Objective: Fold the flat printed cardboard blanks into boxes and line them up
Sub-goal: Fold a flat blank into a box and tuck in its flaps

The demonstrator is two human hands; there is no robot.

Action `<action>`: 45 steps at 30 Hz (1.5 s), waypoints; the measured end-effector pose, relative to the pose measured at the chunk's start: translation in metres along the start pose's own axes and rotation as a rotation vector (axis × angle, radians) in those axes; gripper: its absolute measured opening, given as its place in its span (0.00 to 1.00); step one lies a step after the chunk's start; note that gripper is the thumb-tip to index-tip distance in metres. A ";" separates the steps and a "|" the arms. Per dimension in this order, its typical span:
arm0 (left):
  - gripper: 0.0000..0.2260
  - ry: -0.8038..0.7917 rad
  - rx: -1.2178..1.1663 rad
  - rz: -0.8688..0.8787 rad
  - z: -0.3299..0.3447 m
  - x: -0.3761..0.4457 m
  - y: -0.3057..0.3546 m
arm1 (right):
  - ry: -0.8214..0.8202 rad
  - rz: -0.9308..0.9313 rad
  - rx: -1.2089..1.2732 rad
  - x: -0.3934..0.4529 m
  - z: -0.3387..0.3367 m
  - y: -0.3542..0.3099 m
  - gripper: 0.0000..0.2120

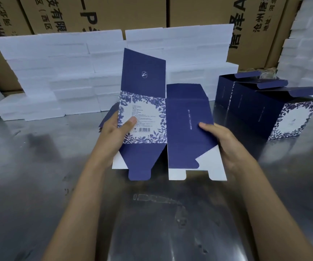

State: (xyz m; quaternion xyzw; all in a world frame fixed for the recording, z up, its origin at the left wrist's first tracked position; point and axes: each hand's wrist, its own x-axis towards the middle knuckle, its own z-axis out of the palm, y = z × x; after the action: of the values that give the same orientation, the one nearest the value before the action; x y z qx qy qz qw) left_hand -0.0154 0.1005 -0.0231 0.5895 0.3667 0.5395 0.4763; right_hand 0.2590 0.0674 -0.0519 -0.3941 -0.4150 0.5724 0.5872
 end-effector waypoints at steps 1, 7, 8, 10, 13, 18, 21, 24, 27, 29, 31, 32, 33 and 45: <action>0.10 -0.027 -0.015 -0.012 0.001 0.000 -0.001 | 0.039 -0.021 0.019 0.001 0.002 0.000 0.14; 0.08 0.048 0.091 -0.052 0.008 0.004 -0.004 | 0.102 -0.086 -0.030 0.002 -0.003 -0.002 0.10; 0.09 0.079 0.108 -0.040 0.008 0.005 -0.006 | 0.082 -0.076 -0.060 0.001 -0.003 -0.002 0.11; 0.11 0.126 0.109 -0.021 0.007 0.005 -0.008 | 0.046 -0.051 -0.087 0.000 -0.002 -0.002 0.13; 0.11 0.134 0.134 0.025 0.007 0.002 -0.007 | 0.053 -0.029 -0.054 -0.002 0.004 -0.002 0.15; 0.14 0.082 0.118 -0.023 0.016 -0.001 -0.006 | 0.142 -0.100 -0.093 -0.003 0.003 -0.003 0.09; 0.15 0.141 0.153 0.003 0.018 -0.001 -0.007 | 0.135 -0.097 -0.112 -0.004 0.006 -0.004 0.11; 0.14 0.240 0.133 0.023 0.018 0.001 -0.008 | 0.058 -0.050 -0.070 -0.007 0.002 -0.005 0.16; 0.14 0.299 0.087 0.027 0.017 0.003 -0.010 | -0.059 0.007 0.018 -0.012 -0.006 -0.003 0.15; 0.14 0.272 0.033 0.016 0.019 0.001 -0.012 | -0.073 0.005 0.025 -0.014 -0.013 -0.002 0.15; 0.14 0.234 -0.036 0.001 0.023 -0.001 -0.012 | -0.056 -0.019 0.024 -0.016 -0.017 -0.002 0.16; 0.15 0.222 -0.049 0.004 0.024 -0.001 -0.012 | -0.045 -0.027 0.019 -0.018 -0.019 -0.003 0.16; 0.17 0.221 -0.043 0.014 0.026 0.000 -0.012 | -0.027 -0.034 0.016 -0.019 -0.020 -0.003 0.15; 0.44 -0.259 0.281 0.189 0.103 -0.024 -0.010 | 0.238 -0.110 0.455 -0.064 -0.051 -0.011 0.13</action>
State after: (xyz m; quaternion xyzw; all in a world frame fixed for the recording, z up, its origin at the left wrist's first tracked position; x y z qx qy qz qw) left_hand 0.0833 0.0631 -0.0361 0.7463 0.3171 0.4453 0.3797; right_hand 0.3105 0.0038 -0.0615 -0.2934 -0.2244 0.5679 0.7356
